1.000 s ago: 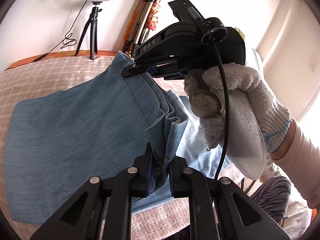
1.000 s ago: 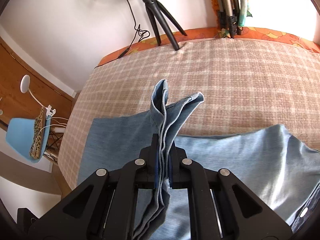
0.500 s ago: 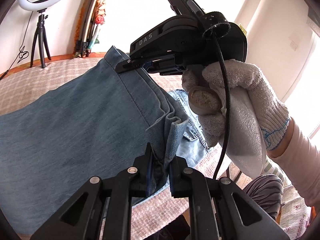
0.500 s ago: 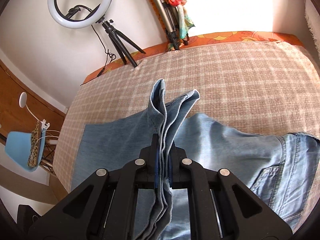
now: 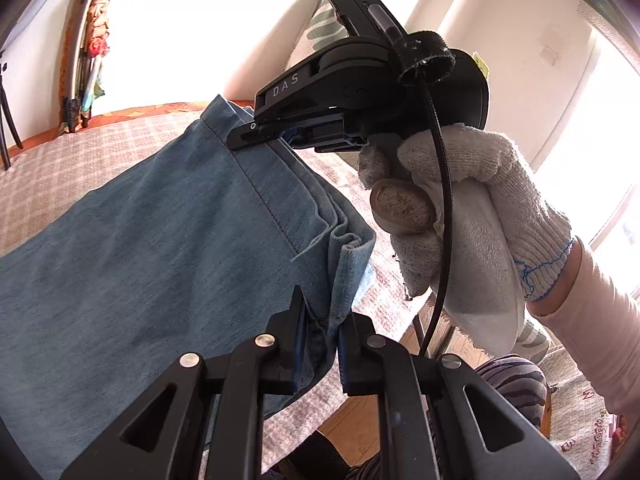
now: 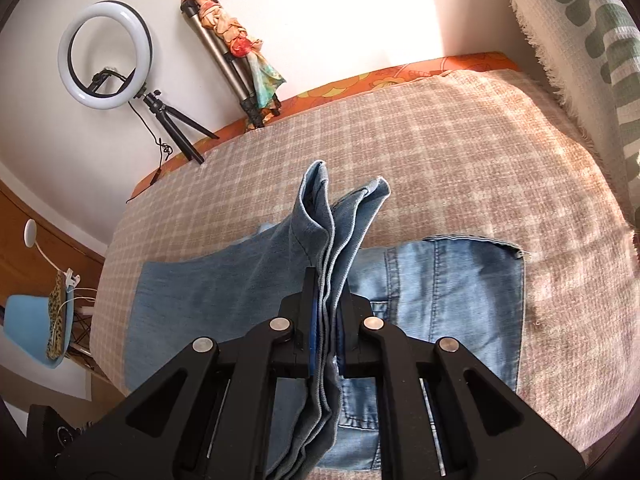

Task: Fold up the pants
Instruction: 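Lift the gripped edge with both grippers and fold it over the jeans, then lay the folded edge down and open both grippers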

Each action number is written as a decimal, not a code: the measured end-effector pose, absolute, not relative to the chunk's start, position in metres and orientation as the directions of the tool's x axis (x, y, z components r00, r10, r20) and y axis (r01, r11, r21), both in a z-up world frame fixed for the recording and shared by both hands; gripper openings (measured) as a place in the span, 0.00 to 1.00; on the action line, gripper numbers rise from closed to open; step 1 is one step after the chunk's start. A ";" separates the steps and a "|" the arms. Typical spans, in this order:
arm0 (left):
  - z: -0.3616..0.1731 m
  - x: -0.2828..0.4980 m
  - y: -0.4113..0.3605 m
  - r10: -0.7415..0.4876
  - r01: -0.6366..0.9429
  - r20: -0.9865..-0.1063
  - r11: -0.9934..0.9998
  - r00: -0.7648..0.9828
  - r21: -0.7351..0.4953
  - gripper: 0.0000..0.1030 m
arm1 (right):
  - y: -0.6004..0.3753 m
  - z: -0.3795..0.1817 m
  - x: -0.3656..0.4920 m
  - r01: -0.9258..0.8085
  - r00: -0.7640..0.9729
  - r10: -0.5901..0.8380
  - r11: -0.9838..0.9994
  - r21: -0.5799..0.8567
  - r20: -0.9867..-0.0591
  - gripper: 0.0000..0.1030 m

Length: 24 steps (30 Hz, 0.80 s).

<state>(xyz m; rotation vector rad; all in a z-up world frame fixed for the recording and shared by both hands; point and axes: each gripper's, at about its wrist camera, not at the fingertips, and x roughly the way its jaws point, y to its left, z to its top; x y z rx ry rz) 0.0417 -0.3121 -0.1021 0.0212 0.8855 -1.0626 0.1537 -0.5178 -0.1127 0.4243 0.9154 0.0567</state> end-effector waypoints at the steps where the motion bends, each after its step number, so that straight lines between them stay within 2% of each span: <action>1: -0.102 0.041 -0.318 -0.748 0.768 -0.639 0.513 0.180 -0.384 0.10 | -0.524 -0.113 0.151 0.140 0.618 0.222 0.913 0.384 -0.754 0.07; 12: -0.115 0.056 -0.364 -0.744 0.793 -0.655 0.476 0.132 -0.381 0.10 | -0.572 -0.131 0.141 0.204 0.619 0.209 0.888 0.412 -0.757 0.07; 24: -0.133 0.069 -0.374 -0.691 0.767 -0.710 0.528 0.139 -0.364 0.10 | -0.584 -0.178 0.153 0.225 0.570 0.201 0.894 0.386 -0.797 0.07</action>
